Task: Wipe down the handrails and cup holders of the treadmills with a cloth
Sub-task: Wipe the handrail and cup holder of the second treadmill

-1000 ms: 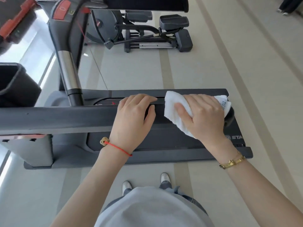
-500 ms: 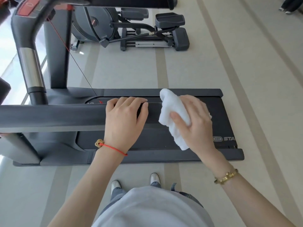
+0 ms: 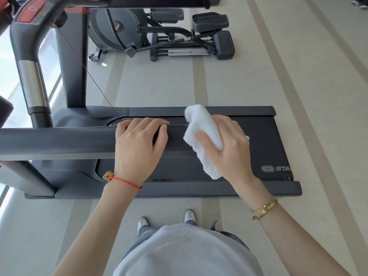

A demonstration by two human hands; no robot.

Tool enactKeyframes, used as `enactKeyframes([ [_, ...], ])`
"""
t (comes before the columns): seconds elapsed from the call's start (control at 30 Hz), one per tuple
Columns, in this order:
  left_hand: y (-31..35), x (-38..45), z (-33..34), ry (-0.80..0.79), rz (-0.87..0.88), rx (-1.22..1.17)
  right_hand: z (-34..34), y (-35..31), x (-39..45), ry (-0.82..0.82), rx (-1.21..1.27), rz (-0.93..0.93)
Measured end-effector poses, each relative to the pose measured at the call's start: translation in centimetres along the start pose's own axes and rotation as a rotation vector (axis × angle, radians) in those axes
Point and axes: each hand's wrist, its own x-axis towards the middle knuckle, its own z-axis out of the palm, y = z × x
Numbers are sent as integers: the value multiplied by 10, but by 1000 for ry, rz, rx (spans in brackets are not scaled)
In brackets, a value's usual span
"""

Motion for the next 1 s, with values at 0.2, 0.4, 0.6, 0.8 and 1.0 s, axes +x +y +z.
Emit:
enactKeyframes([
  [0.2,2,0,2,19,-8,14,-7,6,40,-319,134,300],
  [0.4,2,-1,2,38,-6,26,-10,9,-4,-70,197,85],
  [0.6,3,0,2,48,-1,32,-4,-8,27,-197,-114,7],
  [0.8,3,0,1,45,-1,37,-11,14,38,-359,251,359],
  [1.0,3,0,2,40,-13,36,-11,17,-1,-104,364,291],
])
